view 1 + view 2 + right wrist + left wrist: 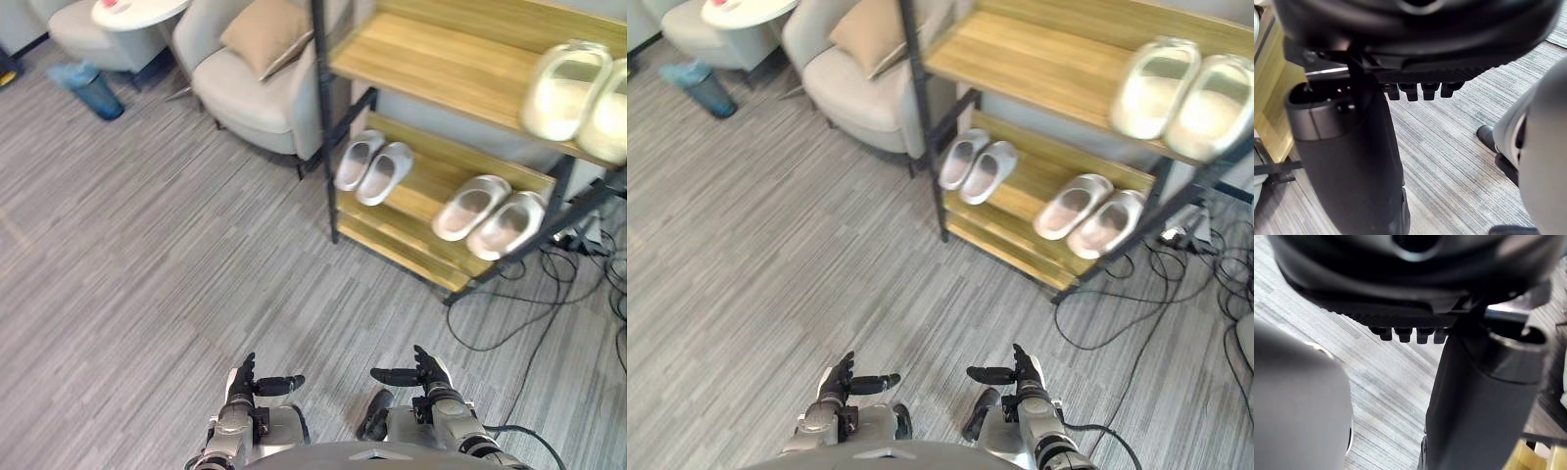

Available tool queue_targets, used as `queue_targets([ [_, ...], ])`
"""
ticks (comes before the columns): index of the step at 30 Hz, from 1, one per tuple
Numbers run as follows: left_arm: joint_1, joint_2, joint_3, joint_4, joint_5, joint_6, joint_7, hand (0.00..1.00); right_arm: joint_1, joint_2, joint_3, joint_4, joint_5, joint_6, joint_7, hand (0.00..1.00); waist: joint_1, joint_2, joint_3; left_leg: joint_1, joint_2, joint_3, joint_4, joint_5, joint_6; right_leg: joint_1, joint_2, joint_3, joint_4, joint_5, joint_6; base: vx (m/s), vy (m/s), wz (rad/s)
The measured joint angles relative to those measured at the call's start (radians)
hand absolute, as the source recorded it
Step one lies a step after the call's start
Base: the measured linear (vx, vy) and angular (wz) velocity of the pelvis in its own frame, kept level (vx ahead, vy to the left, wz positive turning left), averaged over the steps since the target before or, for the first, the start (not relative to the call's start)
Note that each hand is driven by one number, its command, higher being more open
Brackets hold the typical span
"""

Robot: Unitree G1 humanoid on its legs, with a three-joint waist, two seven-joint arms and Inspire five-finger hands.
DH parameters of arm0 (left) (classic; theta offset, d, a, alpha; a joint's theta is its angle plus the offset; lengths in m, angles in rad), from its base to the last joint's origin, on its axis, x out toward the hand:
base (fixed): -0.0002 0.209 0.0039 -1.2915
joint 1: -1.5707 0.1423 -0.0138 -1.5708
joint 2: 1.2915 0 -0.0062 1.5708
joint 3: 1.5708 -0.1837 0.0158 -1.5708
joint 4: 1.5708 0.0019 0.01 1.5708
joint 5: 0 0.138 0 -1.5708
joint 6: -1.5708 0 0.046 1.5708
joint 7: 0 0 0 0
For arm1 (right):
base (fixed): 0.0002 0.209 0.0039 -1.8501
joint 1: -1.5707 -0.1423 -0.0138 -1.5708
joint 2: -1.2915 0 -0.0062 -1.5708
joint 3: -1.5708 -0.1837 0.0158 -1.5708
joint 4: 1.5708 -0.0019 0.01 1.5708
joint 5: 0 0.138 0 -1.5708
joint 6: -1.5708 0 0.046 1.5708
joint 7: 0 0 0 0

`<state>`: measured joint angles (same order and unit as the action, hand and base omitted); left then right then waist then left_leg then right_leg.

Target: Organize the slippers on the shoe rack

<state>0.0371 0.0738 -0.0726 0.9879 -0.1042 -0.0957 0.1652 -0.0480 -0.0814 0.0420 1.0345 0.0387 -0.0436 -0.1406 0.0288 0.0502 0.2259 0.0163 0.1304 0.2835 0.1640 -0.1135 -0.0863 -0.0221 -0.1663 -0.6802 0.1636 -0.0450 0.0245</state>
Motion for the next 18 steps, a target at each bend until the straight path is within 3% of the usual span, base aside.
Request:
queue_targets([
  [1,0.008,0.014,0.001,0.002,0.000,0.005,0.003,1.00,0.016,0.026,-0.004,0.001,-0.001,0.002,0.007,1.00,0.000,-0.024,-0.019,0.008,-0.034,-0.025,-0.045,0.030,0.014,0.027,-0.004,-0.025,-0.063,0.042,0.018,-0.06,0.235,0.80],
  [3,0.008,0.016,0.001,0.009,0.002,0.009,0.002,1.00,0.021,0.045,-0.004,0.000,-0.003,0.000,0.010,1.00,0.000,-0.036,-0.032,0.014,-0.062,-0.048,-0.057,0.037,0.025,0.046,-0.025,-0.047,-0.077,0.061,0.034,-0.02,0.224,0.46],
  [4,0.007,0.018,0.000,0.015,0.007,0.009,0.001,1.00,0.022,0.051,-0.003,0.001,-0.003,0.000,0.010,1.00,0.000,-0.039,-0.036,0.015,-0.075,-0.058,-0.058,0.038,0.028,0.049,-0.043,-0.057,-0.060,0.059,0.038,0.00,0.197,0.40],
  [7,0.007,0.021,-0.001,0.021,0.018,0.009,-0.004,1.00,0.020,0.058,-0.004,0.001,-0.014,-0.001,0.014,1.00,0.002,-0.049,-0.038,0.022,-0.134,-0.117,-0.060,0.027,0.088,0.040,-0.158,-0.095,0.113,-0.011,0.062,0.01,0.207,0.67],
  [8,0.007,0.023,-0.001,0.027,0.018,0.009,-0.006,1.00,0.021,0.058,-0.005,0.001,-0.020,0.000,0.020,1.00,0.001,-0.055,-0.042,0.031,-0.161,-0.169,-0.061,0.002,0.118,0.031,-0.229,-0.096,0.247,-0.037,0.039,0.01,0.180,1.03],
  [9,0.008,0.023,0.000,0.029,0.018,0.009,-0.004,1.00,0.021,0.058,-0.011,0.001,-0.020,0.000,0.022,1.00,0.000,-0.058,-0.043,0.041,-0.171,-0.200,-0.065,-0.002,0.130,0.016,-0.258,-0.059,0.324,-0.036,0.008,0.02,0.134,0.84],
  [10,0.008,0.023,0.000,0.029,0.018,0.009,-0.004,1.00,0.021,0.059,-0.012,0.001,-0.021,0.000,0.023,1.00,0.000,-0.059,-0.043,0.043,-0.172,-0.206,-0.066,-0.002,0.131,0.013,-0.262,-0.049,0.336,-0.034,-0.001,0.07,0.095,0.88],
  [11,0.009,0.028,0.003,0.026,0.018,0.009,-0.003,1.00,0.023,0.069,-0.020,0.004,-0.035,-0.002,0.027,1.00,-0.001,-0.054,-0.047,0.057,-0.162,-0.266,-0.069,-0.002,0.139,-0.029,-0.227,0.084,0.401,-0.079,-0.019,0.07,0.027,0.70],
  [12,0.009,0.030,0.005,0.027,0.018,0.009,-0.003,1.00,0.022,0.072,-0.020,0.003,-0.038,-0.002,0.027,1.00,-0.002,-0.054,-0.047,0.058,-0.156,-0.276,-0.070,-0.002,0.139,-0.037,-0.210,0.107,0.402,-0.097,-0.016,0.11,-0.048,0.97],
  [14,0.003,0.027,0.013,0.033,0.017,0.010,-0.003,1.00,0.012,0.074,-0.017,0.002,-0.038,-0.003,0.031,1.00,-0.003,-0.052,-0.045,0.057,-0.124,-0.353,-0.070,-0.006,0.134,-0.119,-0.086,0.207,0.377,-0.158,-0.012,0.12,-0.099,0.78],
  [15,-0.001,0.027,0.014,0.036,0.017,0.010,-0.004,1.00,0.010,0.074,-0.017,0.002,-0.037,-0.004,0.031,1.00,-0.004,-0.051,-0.045,0.058,-0.121,-0.360,-0.071,-0.008,0.132,-0.130,-0.072,0.219,0.370,-0.158,-0.012,0.13,-0.101,0.73],
  [17,-0.008,0.025,0.020,0.047,0.017,0.010,-0.004,1.00,-0.006,0.075,0.007,-0.001,-0.037,-0.019,0.032,1.00,-0.011,-0.046,-0.033,0.075,-0.095,-0.413,-0.068,-0.036,0.116,-0.197,0.015,0.335,0.314,-0.153,-0.005,0.23,-0.223,0.68],
  [18,-0.009,0.025,0.020,0.052,0.018,0.010,-0.005,1.00,-0.009,0.076,0.021,-0.003,-0.037,-0.025,0.033,1.00,-0.018,-0.048,-0.032,0.083,-0.086,-0.445,-0.062,-0.052,0.101,-0.215,0.047,0.396,0.272,-0.140,0.015,0.28,-0.325,1.06],
])
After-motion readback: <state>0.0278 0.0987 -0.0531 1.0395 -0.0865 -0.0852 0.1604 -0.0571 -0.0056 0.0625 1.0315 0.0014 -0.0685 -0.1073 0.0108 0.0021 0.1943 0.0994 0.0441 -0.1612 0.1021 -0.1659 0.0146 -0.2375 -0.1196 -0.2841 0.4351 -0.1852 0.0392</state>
